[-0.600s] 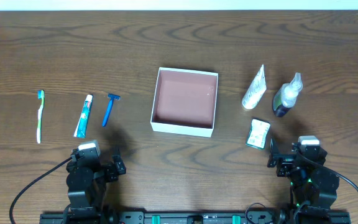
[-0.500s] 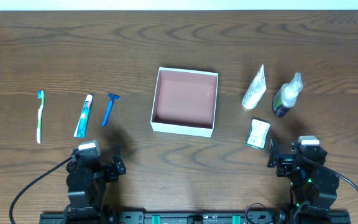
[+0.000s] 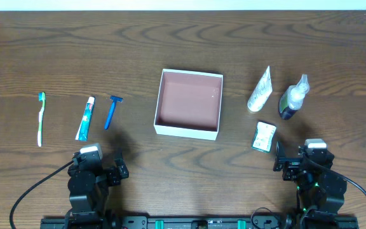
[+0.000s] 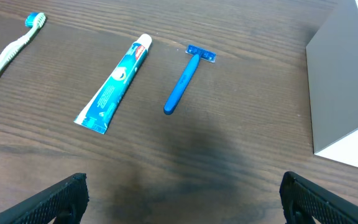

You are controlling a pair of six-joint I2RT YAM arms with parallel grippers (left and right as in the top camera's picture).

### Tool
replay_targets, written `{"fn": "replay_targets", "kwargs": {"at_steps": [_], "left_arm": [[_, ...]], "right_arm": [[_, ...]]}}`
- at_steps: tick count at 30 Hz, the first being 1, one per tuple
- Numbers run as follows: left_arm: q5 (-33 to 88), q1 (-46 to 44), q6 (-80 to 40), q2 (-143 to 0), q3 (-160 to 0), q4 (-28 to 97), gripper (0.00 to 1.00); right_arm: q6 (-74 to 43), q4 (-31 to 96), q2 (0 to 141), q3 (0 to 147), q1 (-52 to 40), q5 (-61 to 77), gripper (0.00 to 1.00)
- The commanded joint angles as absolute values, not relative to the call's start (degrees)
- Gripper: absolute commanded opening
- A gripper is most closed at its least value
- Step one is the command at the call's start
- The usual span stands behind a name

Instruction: Pack container

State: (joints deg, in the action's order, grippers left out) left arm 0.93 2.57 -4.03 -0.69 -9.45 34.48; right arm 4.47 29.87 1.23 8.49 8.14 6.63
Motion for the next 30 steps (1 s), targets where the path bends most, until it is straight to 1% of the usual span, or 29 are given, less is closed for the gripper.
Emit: {"fn": "replay_targets", "kwargs": {"at_steps": [1, 26, 30], "left_arm": [[0.9, 2.8, -3.7, -0.3, -8.8, 34.4, 0.98], [0.9, 2.8, -3.7, -0.3, -8.8, 33.7, 0.98], [1.1, 2.8, -5.2, -0.3, -8.8, 33.5, 0.98]], "right_arm": [[5.2, 29.8, 1.1, 8.2, 8.5, 6.9, 0.99], [5.2, 29.8, 1.1, 8.2, 8.5, 6.9, 0.99], [5.2, 29.8, 1.1, 8.2, 8.5, 6.9, 0.99]]}}
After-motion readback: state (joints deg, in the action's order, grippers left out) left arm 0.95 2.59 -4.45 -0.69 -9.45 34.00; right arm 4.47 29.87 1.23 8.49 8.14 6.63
